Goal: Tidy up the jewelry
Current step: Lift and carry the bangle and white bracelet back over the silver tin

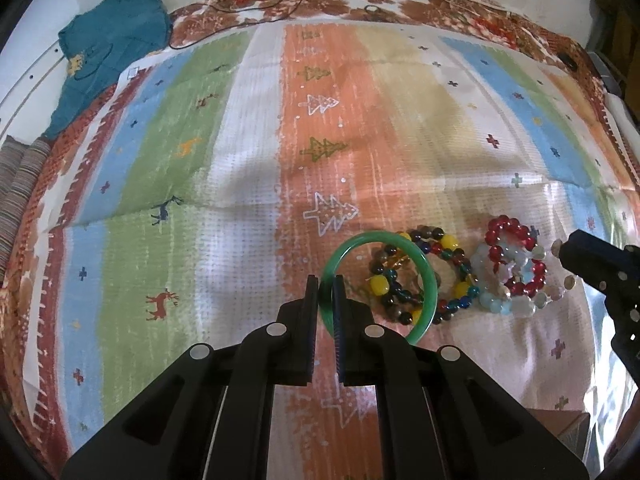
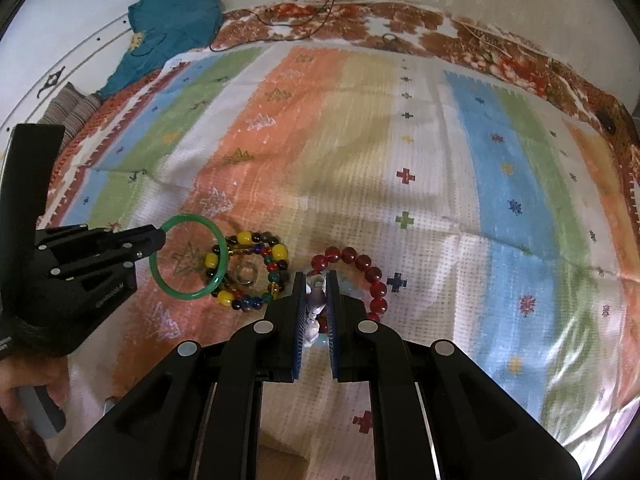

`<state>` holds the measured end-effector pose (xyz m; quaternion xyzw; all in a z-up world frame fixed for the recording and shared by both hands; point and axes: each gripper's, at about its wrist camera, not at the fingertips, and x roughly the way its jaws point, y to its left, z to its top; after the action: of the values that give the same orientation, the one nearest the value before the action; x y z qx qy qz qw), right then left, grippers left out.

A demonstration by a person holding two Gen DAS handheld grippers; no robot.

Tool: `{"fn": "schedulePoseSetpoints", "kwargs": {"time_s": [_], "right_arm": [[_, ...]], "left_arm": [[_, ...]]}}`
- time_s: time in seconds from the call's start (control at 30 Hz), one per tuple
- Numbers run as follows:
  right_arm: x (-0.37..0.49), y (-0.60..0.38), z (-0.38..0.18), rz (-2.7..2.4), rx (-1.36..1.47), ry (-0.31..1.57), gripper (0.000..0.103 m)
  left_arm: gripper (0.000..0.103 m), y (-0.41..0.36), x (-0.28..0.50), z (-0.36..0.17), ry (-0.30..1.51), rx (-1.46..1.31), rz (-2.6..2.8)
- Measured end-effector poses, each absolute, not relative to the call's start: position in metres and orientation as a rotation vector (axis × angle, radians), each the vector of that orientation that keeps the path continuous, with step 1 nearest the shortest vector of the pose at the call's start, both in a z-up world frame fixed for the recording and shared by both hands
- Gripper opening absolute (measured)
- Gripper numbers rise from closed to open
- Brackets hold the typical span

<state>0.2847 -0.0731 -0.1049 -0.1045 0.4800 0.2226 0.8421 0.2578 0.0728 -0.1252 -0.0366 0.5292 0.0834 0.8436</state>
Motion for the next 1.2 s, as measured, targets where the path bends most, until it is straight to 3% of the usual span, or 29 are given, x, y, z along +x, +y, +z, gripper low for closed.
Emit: {"fn": "schedulePoseSetpoints", "kwargs": {"time_s": [1.2], "right_arm": [[0.220,-0.112,-0.045,0.445,-0.183,0.874,0.011]], "left_arm": [[0.007,0.034,0.189,-0.043,0.971,-0.133,0.063]]}}
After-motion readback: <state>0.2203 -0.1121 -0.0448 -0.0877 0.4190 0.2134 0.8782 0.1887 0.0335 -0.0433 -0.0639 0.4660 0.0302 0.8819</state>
